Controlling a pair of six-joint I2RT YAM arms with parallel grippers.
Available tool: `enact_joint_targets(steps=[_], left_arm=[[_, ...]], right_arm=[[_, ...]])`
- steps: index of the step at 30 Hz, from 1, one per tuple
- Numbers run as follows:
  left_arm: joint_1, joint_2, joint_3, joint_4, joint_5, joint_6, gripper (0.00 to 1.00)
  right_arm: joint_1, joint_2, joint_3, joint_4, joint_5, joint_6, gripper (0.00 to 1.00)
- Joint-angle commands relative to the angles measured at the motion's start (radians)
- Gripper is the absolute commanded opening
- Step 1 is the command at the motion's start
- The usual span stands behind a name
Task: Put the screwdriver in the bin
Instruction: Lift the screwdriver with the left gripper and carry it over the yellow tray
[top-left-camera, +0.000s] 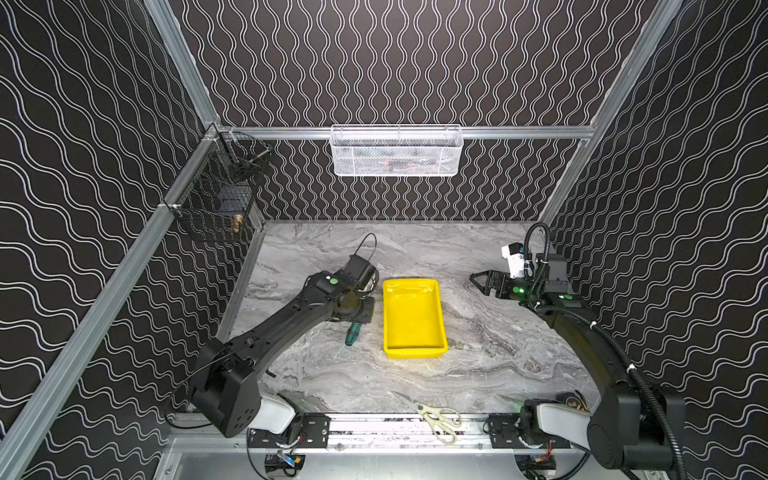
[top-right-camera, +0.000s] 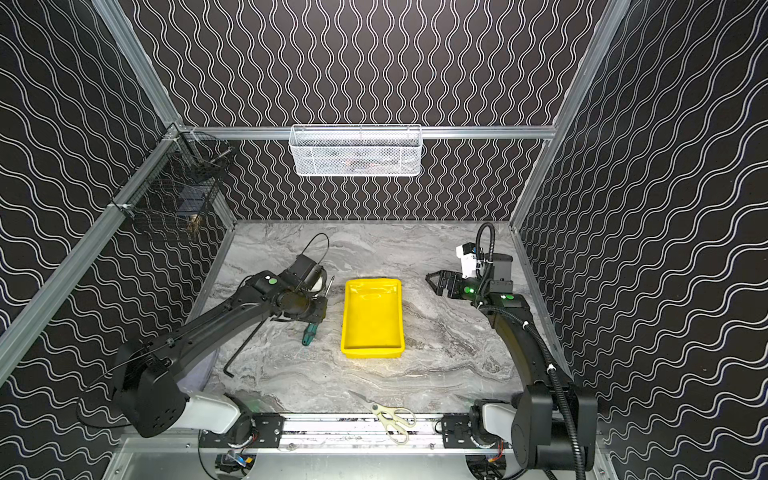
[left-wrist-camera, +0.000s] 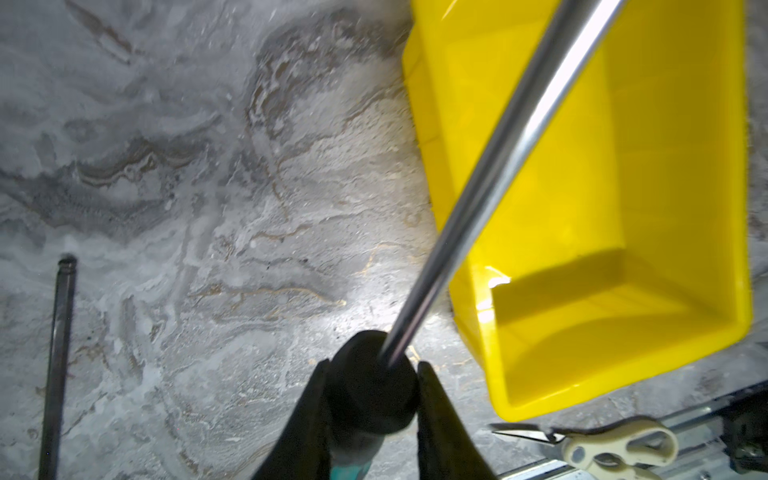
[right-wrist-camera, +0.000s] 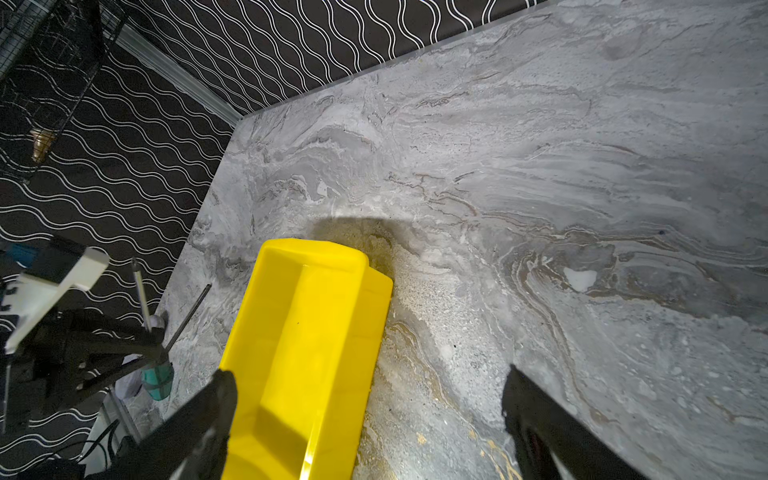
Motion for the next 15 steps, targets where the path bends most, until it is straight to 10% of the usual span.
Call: enact_joint_targets(steps=[1,15], left_arm=[[-0.022,0.040,0.047,-0.028,0.009,0.018,0.00],[-0.214,0.255,0.300,0.002,0.125,0.025,0.00]], right_arm=[[0.002,0.002,0.010,-0.007,-0.003,-0.015,1.00],[0.003,-0.005,0.014,-0.020,-0.002,-0.020,1.00]])
